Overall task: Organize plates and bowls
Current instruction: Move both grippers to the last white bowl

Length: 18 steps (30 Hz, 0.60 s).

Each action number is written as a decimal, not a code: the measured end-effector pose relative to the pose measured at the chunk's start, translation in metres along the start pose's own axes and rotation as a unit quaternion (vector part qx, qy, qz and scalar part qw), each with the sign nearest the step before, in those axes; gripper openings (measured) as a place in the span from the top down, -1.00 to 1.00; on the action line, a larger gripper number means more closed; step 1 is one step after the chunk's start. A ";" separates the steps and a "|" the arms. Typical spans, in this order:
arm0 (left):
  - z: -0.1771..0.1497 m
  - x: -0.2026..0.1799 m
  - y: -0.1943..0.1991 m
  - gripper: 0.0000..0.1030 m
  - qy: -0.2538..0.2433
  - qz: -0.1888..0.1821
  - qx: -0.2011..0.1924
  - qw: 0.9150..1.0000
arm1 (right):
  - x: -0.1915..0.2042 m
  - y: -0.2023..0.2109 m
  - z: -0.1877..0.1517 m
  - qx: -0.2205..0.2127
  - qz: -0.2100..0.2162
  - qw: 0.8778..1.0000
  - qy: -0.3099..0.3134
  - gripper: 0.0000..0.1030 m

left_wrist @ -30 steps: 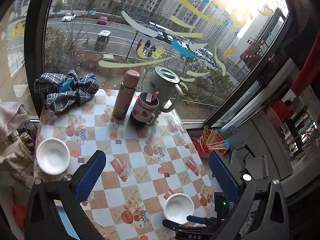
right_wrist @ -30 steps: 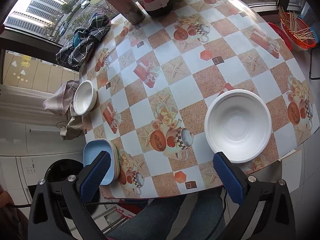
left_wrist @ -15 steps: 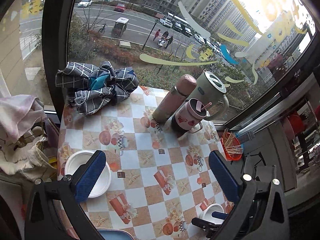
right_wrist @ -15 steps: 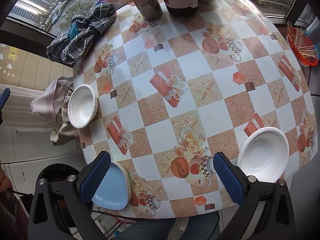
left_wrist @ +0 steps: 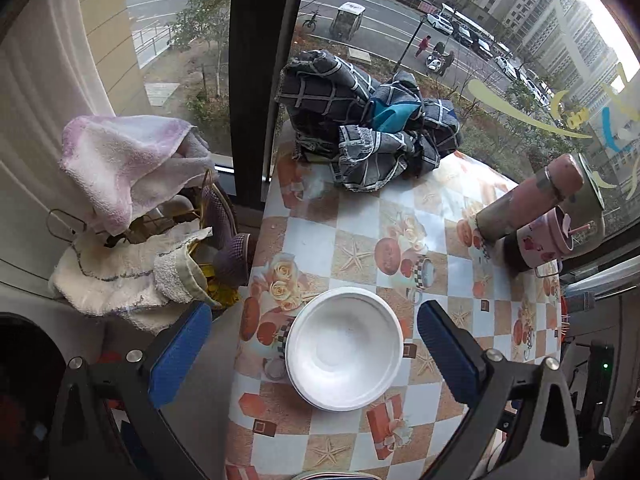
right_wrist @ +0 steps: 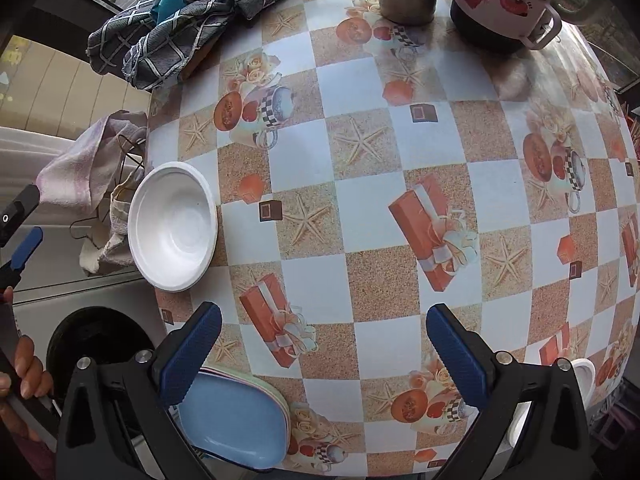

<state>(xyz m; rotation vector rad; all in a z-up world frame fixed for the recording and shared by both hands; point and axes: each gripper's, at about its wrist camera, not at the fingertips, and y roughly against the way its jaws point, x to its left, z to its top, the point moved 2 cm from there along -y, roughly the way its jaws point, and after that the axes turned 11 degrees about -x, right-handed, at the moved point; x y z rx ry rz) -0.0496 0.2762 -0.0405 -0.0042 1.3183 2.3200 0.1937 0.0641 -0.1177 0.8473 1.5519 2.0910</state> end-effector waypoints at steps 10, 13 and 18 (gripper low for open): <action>-0.027 -0.003 -0.072 -0.99 -0.080 0.056 0.083 0.992 | 0.053 -0.074 0.018 0.049 -0.008 0.998 0.042 -1.00; -0.034 -0.006 -0.087 -0.99 -0.108 0.072 0.089 0.988 | 0.063 -0.093 0.018 0.058 -0.015 0.997 0.056 -1.00; -0.045 -0.006 -0.111 -0.99 -0.145 0.088 0.116 0.979 | 0.078 -0.120 0.020 0.071 -0.029 0.993 0.086 -1.00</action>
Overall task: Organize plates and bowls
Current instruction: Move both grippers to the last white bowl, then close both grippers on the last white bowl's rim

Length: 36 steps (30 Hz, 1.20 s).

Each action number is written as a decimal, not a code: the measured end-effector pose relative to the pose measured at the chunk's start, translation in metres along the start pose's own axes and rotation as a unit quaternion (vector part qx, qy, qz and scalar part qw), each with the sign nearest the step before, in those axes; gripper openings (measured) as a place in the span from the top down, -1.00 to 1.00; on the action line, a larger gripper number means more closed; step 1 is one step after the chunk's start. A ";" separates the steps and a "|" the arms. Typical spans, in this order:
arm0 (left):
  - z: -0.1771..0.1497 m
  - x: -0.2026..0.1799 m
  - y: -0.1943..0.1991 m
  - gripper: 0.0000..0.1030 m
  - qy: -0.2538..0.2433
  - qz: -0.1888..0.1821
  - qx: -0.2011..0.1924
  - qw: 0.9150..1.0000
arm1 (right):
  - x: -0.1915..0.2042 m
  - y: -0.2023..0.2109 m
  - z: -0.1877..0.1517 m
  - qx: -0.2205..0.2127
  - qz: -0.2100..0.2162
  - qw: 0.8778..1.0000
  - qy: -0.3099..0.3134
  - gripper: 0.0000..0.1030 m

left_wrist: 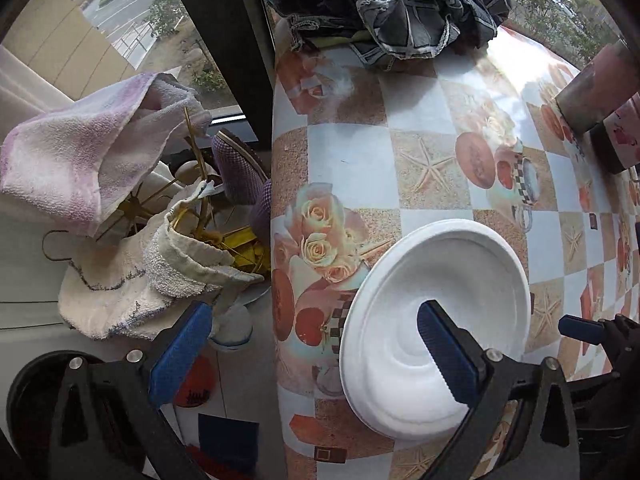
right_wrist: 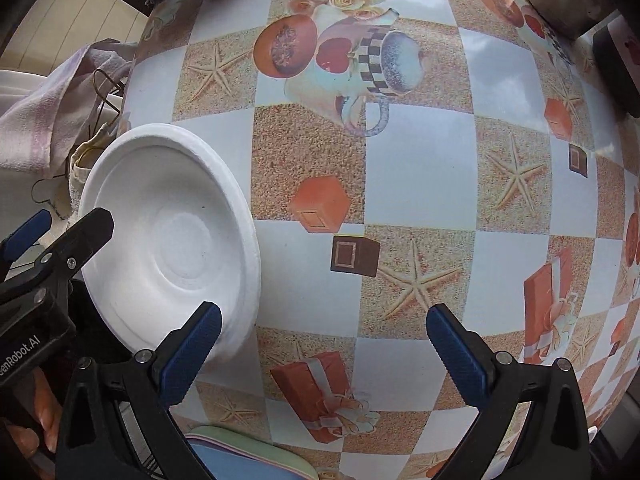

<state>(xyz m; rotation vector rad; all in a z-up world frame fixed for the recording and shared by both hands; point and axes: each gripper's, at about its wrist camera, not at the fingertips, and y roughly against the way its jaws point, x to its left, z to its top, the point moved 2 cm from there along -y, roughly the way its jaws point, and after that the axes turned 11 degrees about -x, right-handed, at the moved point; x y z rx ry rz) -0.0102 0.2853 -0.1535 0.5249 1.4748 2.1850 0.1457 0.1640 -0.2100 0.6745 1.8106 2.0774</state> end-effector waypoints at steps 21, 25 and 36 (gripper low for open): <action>-0.046 -0.105 -0.007 -0.26 -0.116 -0.075 0.051 0.989 | -0.080 -0.002 -0.087 0.046 -0.050 0.996 -0.053 -1.00; -0.057 -0.123 -0.008 -0.26 -0.136 -0.086 0.059 0.985 | -0.101 -0.007 -0.106 0.051 -0.041 0.994 -0.091 -1.00; -0.057 -0.137 -0.008 -0.23 -0.142 -0.096 0.066 0.983 | -0.092 -0.006 -0.096 0.035 -0.058 0.993 -0.091 -1.00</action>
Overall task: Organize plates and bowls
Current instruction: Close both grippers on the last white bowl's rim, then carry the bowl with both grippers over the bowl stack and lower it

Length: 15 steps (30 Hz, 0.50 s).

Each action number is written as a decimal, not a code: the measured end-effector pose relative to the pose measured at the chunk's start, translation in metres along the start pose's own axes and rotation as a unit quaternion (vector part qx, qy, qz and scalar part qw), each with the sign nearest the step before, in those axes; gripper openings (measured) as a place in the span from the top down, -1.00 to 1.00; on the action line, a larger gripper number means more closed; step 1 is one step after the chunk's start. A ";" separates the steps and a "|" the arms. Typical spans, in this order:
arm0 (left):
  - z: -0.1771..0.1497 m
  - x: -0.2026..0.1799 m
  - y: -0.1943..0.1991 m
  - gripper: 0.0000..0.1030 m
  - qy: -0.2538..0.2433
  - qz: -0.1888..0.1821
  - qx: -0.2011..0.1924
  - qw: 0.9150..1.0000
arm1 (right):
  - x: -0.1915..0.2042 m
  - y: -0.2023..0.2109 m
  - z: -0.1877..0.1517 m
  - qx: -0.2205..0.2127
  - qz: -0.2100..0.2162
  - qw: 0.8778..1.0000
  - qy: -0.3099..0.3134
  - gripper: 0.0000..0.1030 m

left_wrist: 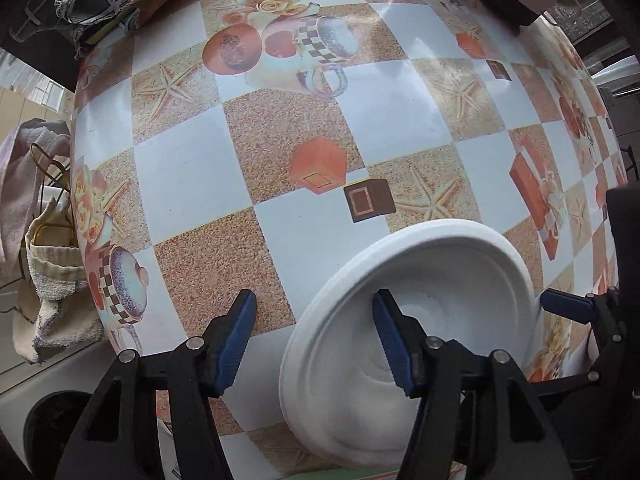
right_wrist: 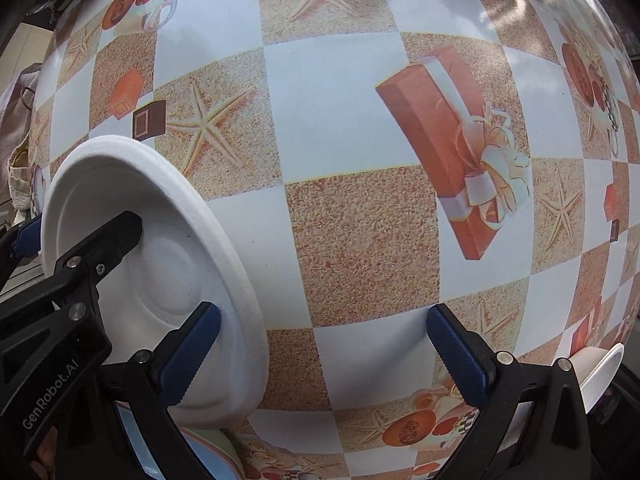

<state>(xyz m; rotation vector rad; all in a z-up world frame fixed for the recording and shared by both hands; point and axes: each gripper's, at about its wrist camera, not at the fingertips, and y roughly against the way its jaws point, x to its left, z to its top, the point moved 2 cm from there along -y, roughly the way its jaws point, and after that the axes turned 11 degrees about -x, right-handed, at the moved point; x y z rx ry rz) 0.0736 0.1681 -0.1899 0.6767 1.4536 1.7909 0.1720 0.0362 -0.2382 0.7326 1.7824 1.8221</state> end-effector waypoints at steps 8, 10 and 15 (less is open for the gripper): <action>-0.006 -0.051 -0.002 0.28 -0.030 -0.029 0.004 0.999 | 0.019 0.022 -0.010 -0.048 -0.007 0.998 0.050 -0.32; -0.008 -0.064 -0.003 0.39 -0.032 -0.042 0.013 0.999 | 0.013 0.030 -0.012 -0.060 -0.010 0.997 0.054 0.07; -0.011 -0.089 -0.001 0.35 -0.033 -0.030 0.010 0.999 | -0.008 0.037 -0.021 -0.046 0.061 0.997 0.023 0.35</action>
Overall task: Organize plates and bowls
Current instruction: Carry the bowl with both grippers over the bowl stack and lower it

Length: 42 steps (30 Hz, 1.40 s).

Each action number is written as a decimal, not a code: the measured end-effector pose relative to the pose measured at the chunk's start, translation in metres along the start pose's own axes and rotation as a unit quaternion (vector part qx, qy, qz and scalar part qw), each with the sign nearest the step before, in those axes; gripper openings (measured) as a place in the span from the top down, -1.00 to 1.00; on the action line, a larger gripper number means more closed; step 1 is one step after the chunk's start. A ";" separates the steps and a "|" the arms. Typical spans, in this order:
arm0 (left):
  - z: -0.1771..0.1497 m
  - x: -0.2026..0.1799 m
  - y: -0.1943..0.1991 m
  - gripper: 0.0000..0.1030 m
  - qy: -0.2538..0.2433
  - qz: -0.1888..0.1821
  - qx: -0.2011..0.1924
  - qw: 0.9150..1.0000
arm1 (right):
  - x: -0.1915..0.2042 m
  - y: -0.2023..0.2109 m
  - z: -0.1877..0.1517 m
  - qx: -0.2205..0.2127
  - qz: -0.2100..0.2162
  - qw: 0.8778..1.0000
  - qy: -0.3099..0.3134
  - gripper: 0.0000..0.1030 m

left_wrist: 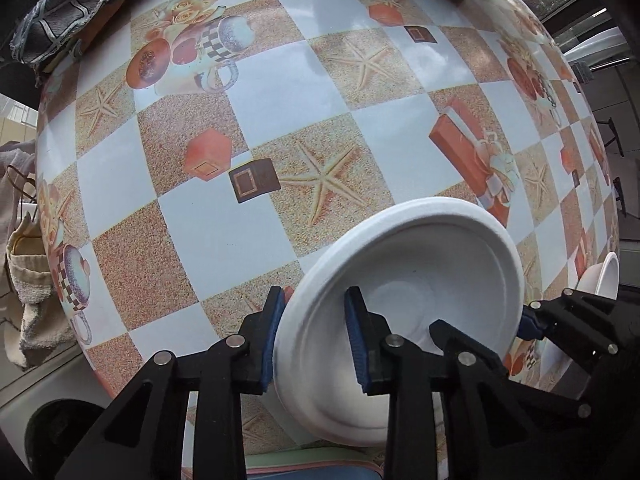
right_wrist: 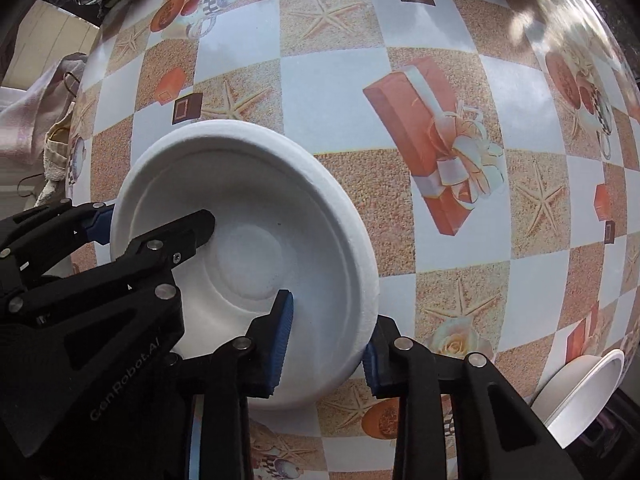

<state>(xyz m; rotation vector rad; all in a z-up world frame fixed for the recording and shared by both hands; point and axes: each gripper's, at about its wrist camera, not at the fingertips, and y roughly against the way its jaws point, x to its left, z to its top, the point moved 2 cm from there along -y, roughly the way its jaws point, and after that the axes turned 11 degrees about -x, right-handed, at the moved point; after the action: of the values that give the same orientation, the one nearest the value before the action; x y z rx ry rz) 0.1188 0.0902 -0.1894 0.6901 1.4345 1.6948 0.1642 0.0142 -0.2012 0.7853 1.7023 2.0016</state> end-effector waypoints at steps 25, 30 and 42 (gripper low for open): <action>-0.036 -0.160 0.064 0.35 -0.042 -0.015 -0.039 0.998 | -0.103 0.089 -0.109 -0.032 0.036 0.998 -0.049 0.35; -0.050 -0.165 0.087 0.35 -0.083 -0.023 -0.043 0.995 | -0.124 0.109 -0.129 -0.044 0.041 0.995 -0.080 0.35; -0.050 -0.217 0.105 0.35 -0.153 -0.031 -0.057 0.986 | -0.169 0.131 -0.156 -0.074 0.043 0.985 -0.151 0.35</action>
<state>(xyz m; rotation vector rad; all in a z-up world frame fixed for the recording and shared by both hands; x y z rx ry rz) 0.1714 -0.1240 -0.0794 0.7947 1.1243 1.5347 0.2011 -0.2337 -0.1153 1.0635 1.3551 1.9219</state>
